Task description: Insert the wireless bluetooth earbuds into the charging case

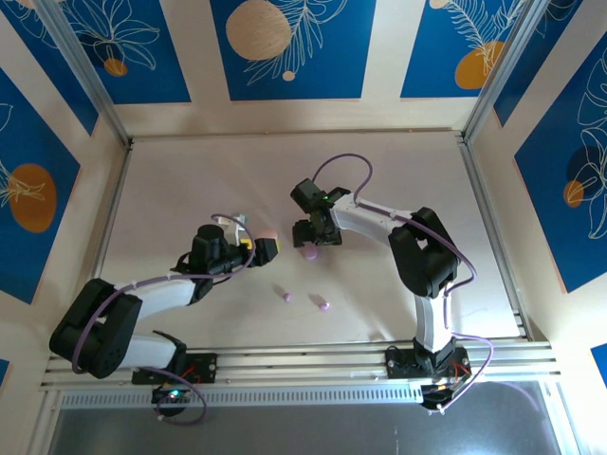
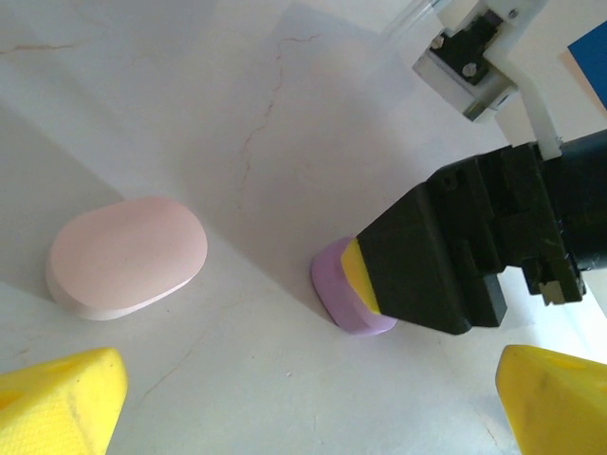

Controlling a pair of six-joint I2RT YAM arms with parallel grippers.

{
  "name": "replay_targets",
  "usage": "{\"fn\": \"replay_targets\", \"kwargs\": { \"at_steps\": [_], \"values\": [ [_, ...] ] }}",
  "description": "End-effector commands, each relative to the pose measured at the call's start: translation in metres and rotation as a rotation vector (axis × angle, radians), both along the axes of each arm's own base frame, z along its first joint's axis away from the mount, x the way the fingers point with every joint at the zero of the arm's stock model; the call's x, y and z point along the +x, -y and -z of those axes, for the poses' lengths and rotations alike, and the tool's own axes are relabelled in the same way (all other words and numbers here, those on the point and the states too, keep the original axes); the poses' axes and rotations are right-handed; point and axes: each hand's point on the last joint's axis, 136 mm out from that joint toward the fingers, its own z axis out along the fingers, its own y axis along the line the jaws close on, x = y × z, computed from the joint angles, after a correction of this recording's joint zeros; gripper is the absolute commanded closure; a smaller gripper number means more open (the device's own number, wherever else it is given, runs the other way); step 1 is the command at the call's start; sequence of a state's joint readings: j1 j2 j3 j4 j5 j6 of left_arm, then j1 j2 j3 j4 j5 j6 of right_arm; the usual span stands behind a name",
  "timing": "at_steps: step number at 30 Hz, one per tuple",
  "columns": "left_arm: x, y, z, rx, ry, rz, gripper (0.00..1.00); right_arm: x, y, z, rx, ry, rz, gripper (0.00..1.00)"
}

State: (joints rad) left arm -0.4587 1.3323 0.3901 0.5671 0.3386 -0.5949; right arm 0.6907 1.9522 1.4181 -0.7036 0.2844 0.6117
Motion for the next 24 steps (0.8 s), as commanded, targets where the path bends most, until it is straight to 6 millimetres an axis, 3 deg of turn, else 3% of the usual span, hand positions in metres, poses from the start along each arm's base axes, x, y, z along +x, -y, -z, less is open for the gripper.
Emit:
{"fn": "replay_targets", "kwargs": {
  "at_steps": [1,18,24],
  "values": [
    [0.003,0.004,-0.002,0.016,0.005,0.005,0.0,0.005,-0.001,-0.011,0.01,0.007,0.027,0.24],
    [0.003,0.004,-0.004,0.015,0.005,0.008,0.0,-0.007,-0.017,0.005,-0.033,-0.03,-0.071,0.3],
    [0.002,0.004,-0.003,0.015,0.003,0.009,0.0,-0.012,-0.017,0.006,-0.047,-0.035,-0.087,0.37]
  ]
}}
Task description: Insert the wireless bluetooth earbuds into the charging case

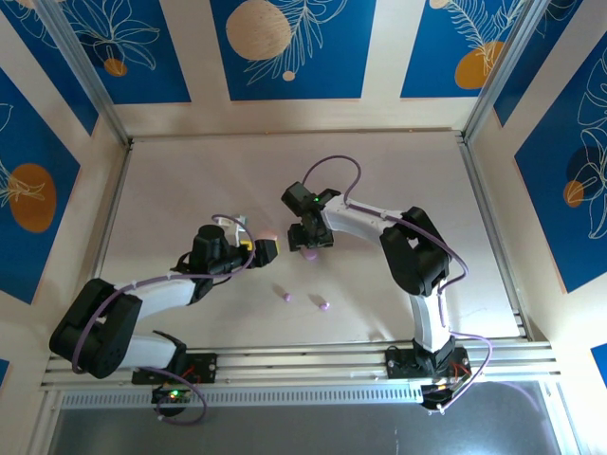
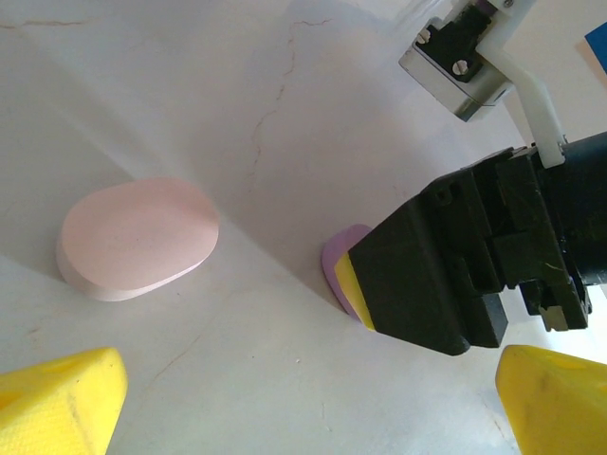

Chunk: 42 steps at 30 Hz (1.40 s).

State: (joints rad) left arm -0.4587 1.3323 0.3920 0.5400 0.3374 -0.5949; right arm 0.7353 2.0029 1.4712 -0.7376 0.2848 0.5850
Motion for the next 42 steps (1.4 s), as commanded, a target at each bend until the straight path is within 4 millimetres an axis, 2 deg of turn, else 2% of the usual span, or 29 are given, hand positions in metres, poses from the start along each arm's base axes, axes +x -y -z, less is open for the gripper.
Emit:
{"fn": "replay_targets", "kwargs": {
  "at_steps": [1,7,20,42],
  "values": [
    [0.004,0.005,-0.008,0.003,0.026,0.011,0.0,-0.004,0.0,0.0,-0.022,-0.015,-0.02,0.38],
    [0.004,0.005,-0.008,0.001,0.027,0.01,0.0,-0.007,0.0,0.004,-0.036,-0.027,-0.028,0.39],
    [0.004,0.005,-0.009,0.001,0.03,0.01,0.0,-0.009,0.001,0.008,-0.046,-0.04,-0.029,0.5],
    [0.005,0.005,-0.01,0.0,0.031,0.009,0.0,-0.009,0.0,0.009,-0.043,-0.048,-0.03,0.51]
  ]
}}
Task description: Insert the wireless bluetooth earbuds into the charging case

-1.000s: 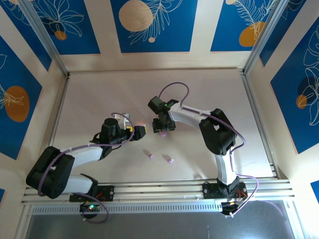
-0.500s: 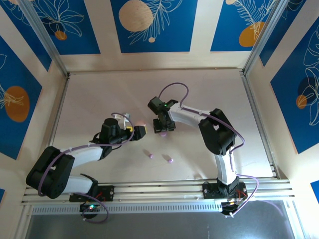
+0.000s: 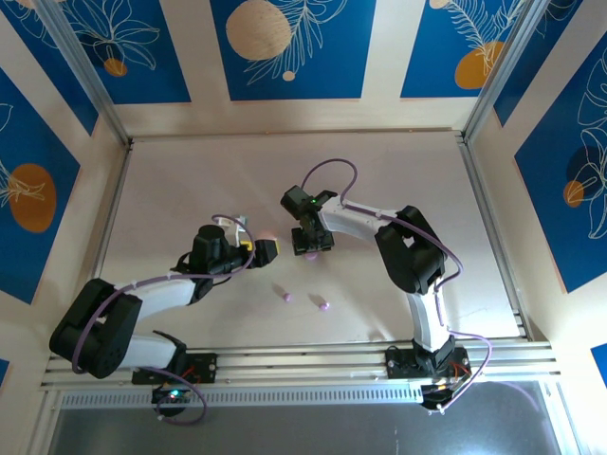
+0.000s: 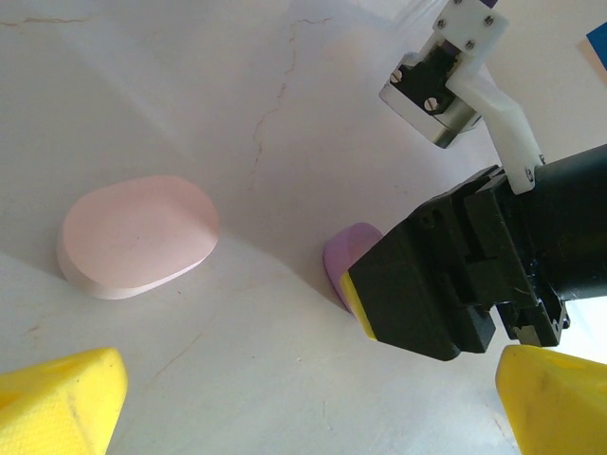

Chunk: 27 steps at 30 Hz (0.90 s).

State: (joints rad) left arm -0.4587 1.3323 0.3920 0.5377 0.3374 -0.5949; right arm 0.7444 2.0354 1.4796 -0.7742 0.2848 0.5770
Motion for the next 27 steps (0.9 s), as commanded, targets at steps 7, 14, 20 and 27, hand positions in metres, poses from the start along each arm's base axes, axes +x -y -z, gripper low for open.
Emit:
{"fn": "replay_targets", "kwargs": {
  "at_steps": [7,14,20,27],
  "values": [
    [0.005,0.005,-0.01,0.0,0.032,0.008,0.0,0.001,-0.003,-0.009,0.01,0.008,-0.012,0.48],
    [0.005,0.005,-0.01,-0.001,0.034,0.01,0.0,0.001,-0.004,-0.015,0.025,0.021,-0.011,0.48],
    [0.005,0.005,-0.01,-0.001,0.034,0.01,0.0,0.0,-0.005,-0.018,0.036,0.025,-0.012,0.47],
    [0.005,0.005,-0.01,-0.001,0.034,0.009,0.0,0.001,-0.006,-0.02,0.044,0.029,-0.013,0.49]
  ]
}}
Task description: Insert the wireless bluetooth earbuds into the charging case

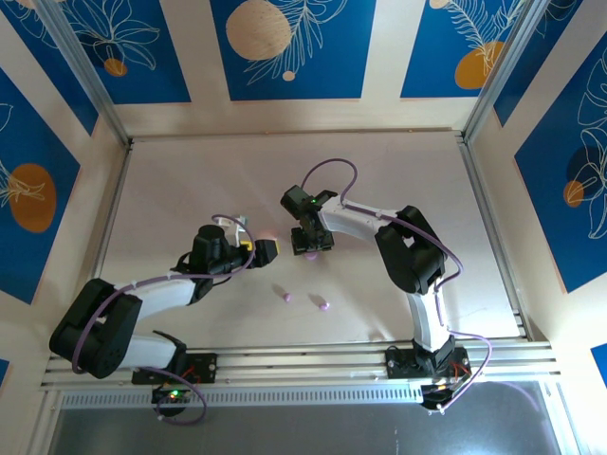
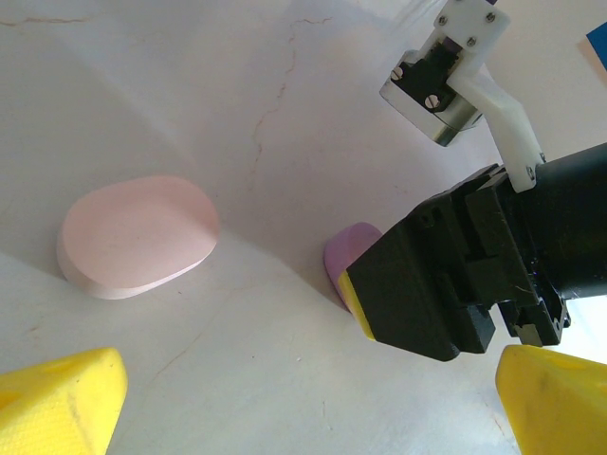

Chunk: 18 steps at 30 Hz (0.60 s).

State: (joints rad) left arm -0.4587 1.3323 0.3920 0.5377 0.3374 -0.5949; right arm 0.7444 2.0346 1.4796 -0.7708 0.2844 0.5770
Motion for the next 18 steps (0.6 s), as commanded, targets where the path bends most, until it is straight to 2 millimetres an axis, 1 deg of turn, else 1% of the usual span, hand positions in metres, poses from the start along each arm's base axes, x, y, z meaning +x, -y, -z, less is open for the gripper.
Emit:
{"fn": "replay_targets", "kwargs": {
  "at_steps": [1,3,5,8,11,14,16,18],
  "values": [
    [0.005,0.005,-0.01,-0.001,0.033,0.009,0.0,0.0,-0.006,-0.02,0.044,0.026,-0.014,0.49],
    [0.005,0.005,-0.01,0.0,0.032,0.009,0.0,-0.001,-0.006,-0.02,0.046,0.025,-0.014,0.51],
    [0.005,0.005,-0.01,0.0,0.032,0.007,0.0,-0.001,-0.006,-0.02,0.049,0.025,-0.013,0.56],
    [0.005,0.005,-0.009,0.0,0.031,0.009,0.0,-0.001,-0.007,-0.022,0.058,0.028,-0.011,0.57],
    [0.005,0.006,-0.009,-0.002,0.03,0.011,0.0,-0.001,-0.007,-0.024,0.065,0.032,-0.012,0.61],
    [0.005,0.006,-0.009,-0.004,0.027,0.011,0.02,-0.001,-0.008,-0.027,0.075,0.034,-0.01,0.64],
    [0.005,0.006,-0.009,-0.008,0.023,0.011,0.03,-0.001,-0.009,-0.031,0.093,0.039,-0.004,0.64],
    [0.005,0.009,-0.009,-0.021,0.018,0.018,0.06,0.0,-0.01,-0.037,0.127,0.045,0.008,0.65]
  ]
}}
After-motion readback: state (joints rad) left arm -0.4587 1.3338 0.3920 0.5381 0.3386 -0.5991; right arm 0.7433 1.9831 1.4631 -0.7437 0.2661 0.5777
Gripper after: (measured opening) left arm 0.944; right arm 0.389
